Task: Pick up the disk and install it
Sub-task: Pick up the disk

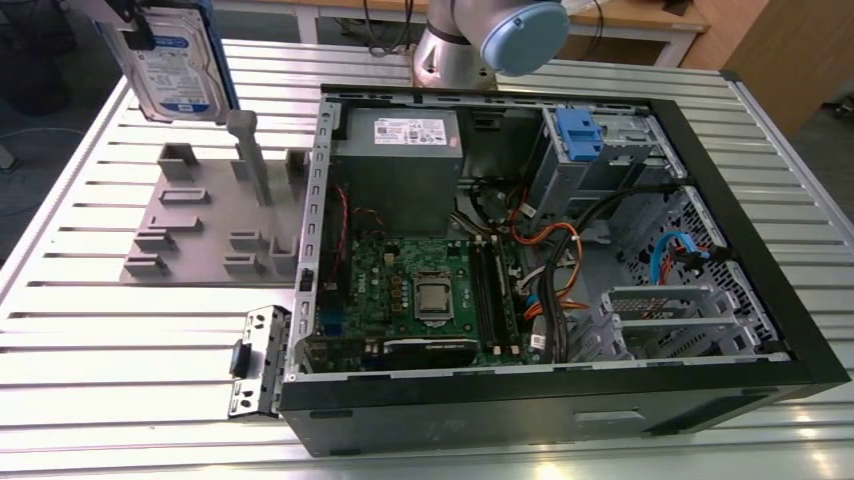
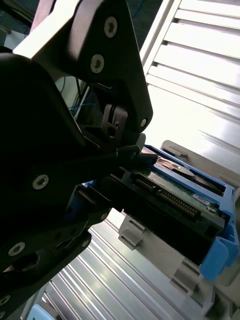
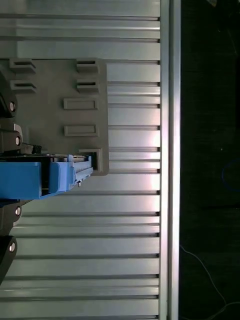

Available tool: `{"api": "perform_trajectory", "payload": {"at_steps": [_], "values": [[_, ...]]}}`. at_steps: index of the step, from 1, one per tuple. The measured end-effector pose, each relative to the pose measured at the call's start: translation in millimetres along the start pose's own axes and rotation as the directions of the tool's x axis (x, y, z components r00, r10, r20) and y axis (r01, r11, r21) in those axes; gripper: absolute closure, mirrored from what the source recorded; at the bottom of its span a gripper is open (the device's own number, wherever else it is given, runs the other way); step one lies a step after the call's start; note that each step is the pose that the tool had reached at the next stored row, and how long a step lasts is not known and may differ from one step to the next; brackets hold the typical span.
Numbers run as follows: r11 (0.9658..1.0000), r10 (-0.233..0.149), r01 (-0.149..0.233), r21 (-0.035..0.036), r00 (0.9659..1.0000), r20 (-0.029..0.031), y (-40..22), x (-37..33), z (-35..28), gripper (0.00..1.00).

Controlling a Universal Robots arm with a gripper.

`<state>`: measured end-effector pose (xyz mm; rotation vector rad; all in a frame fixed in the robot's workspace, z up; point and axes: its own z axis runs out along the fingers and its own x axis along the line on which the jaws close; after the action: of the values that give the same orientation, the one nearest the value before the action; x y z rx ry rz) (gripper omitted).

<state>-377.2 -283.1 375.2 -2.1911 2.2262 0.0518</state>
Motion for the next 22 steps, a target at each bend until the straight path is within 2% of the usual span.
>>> {"api": "perform_trajectory", "payload": {"at_steps": [22], "values": [[1.0000, 0.000, 0.000, 0.0000, 1.0000, 0.0000, 0.2, -0.6, -16.8, 0.64]]}}
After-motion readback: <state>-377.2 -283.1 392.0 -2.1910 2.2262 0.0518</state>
